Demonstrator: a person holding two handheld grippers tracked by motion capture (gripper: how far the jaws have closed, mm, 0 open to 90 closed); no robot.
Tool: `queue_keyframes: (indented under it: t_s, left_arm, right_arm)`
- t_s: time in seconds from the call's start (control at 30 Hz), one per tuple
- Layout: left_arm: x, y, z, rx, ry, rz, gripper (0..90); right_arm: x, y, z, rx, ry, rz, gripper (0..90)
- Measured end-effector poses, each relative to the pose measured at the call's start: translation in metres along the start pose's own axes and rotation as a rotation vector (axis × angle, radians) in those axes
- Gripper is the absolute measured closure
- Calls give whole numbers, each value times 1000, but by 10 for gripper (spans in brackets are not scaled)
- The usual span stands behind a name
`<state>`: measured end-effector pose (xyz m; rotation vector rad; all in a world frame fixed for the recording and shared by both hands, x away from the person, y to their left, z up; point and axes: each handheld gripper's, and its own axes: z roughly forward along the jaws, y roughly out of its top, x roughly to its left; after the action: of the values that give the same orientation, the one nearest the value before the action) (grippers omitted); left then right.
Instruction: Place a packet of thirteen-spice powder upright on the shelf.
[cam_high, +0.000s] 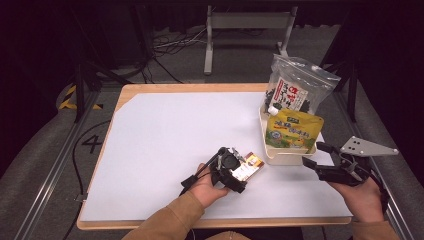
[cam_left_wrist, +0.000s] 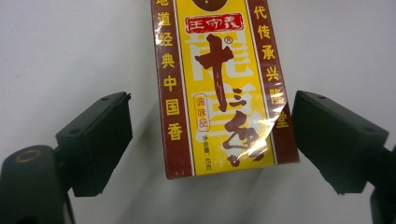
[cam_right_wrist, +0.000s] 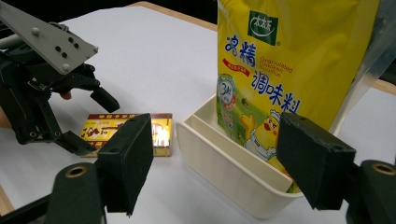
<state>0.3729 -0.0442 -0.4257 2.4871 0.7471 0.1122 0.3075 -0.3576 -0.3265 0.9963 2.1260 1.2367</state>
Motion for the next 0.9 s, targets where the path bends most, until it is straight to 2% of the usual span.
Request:
queue_keyframes:
  t_s: [0.07, 0.23, 0.33, 0.63, 0.9]
  left_arm:
    - [-1, 0, 2, 12, 5, 1, 171]
    - [-1, 0, 3, 24, -30, -9, 248]
    - [-2, 0, 2, 33, -31, -12, 293]
    - [-1, 0, 1, 40, -24, -7, 316]
    - [-1, -5, -5, 16, -34, -7, 325]
  right_arm:
    - [0, 0, 0, 1, 0, -1, 274]
    - [1, 0, 1, 4, 3, -2, 274]
    - [1, 0, 2, 5, 5, -2, 276]
    - [2, 1, 3, 12, 25, 6, 315]
    - [4, 4, 5, 28, 52, 26, 363]
